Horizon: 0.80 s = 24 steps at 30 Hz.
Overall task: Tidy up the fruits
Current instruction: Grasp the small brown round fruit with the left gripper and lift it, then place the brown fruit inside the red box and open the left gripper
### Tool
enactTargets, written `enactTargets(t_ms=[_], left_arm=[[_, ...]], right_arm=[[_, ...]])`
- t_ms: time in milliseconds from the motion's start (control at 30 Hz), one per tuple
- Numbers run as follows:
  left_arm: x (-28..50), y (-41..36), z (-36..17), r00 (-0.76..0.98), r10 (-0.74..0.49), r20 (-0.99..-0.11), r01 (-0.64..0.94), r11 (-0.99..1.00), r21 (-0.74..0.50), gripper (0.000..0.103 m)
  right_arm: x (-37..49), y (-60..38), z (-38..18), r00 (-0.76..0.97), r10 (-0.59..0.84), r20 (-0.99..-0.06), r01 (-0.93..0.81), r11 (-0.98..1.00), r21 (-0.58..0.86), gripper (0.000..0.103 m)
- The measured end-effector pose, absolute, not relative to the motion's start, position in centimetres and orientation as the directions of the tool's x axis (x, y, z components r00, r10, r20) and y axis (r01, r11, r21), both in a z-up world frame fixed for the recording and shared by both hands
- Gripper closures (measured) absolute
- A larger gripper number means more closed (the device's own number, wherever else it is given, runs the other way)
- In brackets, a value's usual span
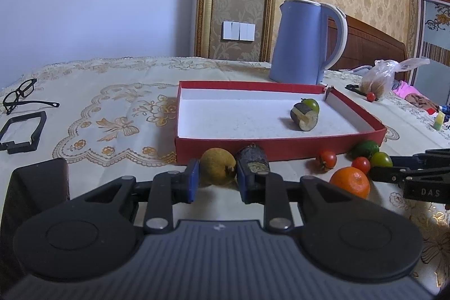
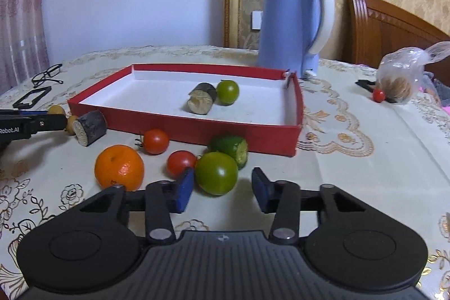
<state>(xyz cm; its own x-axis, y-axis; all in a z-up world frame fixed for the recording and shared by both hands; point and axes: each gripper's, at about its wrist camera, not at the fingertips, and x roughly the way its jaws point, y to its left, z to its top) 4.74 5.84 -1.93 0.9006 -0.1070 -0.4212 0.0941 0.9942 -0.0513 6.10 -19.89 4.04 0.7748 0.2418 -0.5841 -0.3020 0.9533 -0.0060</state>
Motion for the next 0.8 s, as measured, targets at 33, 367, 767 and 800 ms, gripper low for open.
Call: enactTargets(t_ms=[33, 367, 767, 800], left_arm=[[4.7, 5.8, -1.9, 0.901, -0.106, -0.420, 0.094, 0.994, -0.049, 0.077], [4.6, 6.1, -1.8, 0.907, -0.109, -0.408, 0.093, 0.994, -0.058, 0.077], [5.9, 4.7, 0.6, 0.914, -0.111, -0.391, 0.113, 0.993, -0.019, 0.077], [6.1, 4.3, 1.0, 0.917, -0.109, -0.384, 0.115, 0.993, -0.008, 0.077]], right_arm=[[6.1, -19.8, 4.0, 0.772, 0.249, -0.585, -0.309, 0.951, -0.003, 0.070], [4.7, -20.7, 4.4, 0.794, 0.257, -0.551, -0.288, 0.957, 0.032, 0.070], [3.3, -22.0, 5.1, 0.810, 0.288, -0.510, -0.292, 0.953, 0.074, 0.070], [3.1, -22.1, 5.2, 0.812, 0.290, -0.507, -0.293, 0.953, 0.076, 0.070]])
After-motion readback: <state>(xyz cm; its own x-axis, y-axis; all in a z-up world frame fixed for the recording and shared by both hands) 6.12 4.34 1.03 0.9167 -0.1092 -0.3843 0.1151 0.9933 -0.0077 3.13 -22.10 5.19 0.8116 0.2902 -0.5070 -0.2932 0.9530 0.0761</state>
